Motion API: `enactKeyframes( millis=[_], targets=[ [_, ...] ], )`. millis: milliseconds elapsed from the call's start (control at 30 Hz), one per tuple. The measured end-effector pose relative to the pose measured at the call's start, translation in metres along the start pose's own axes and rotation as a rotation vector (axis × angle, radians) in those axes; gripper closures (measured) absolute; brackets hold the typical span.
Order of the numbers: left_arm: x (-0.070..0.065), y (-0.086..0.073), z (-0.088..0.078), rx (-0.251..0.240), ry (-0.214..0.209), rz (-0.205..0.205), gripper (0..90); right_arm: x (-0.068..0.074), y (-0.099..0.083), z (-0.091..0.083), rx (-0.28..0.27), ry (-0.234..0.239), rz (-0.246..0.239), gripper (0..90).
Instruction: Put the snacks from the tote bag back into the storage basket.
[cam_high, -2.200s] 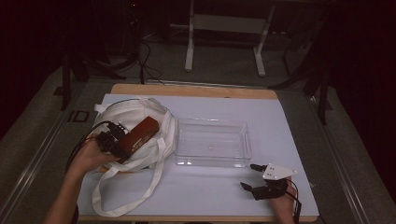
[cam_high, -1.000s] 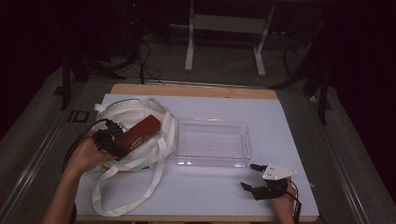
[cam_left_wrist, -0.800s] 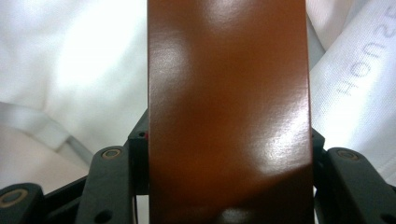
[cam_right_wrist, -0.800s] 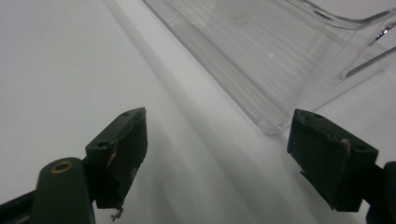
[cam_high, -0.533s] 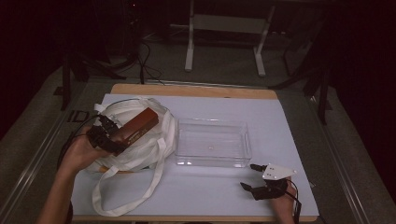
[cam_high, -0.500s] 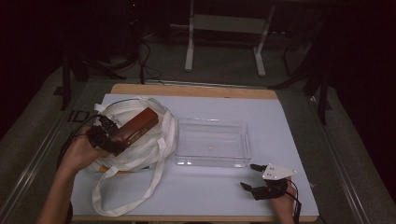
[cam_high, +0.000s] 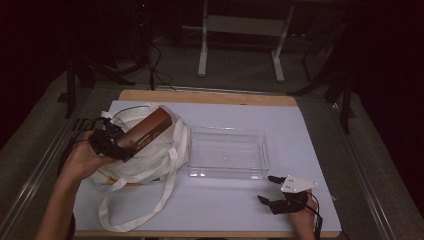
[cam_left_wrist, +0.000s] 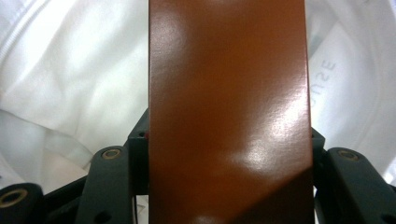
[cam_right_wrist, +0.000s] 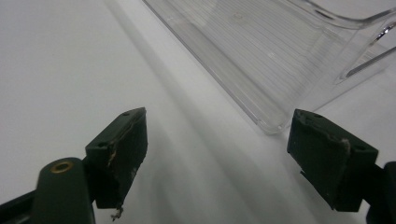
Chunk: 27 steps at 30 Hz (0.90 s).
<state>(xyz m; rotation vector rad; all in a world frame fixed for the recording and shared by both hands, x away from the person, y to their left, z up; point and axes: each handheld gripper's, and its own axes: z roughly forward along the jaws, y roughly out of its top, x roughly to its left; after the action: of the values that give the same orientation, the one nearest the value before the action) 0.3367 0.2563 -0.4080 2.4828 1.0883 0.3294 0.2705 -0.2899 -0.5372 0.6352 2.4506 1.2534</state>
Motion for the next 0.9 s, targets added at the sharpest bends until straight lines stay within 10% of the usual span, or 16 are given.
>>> enactKeyframes(
  millis=[900],
  targets=[
    [-0.017, 0.029, -0.024, -0.060, -0.040, 0.108, 44.3, 0.000, 0.000, 0.000, 0.000, 0.000, -0.001, 20.1]
  ],
)
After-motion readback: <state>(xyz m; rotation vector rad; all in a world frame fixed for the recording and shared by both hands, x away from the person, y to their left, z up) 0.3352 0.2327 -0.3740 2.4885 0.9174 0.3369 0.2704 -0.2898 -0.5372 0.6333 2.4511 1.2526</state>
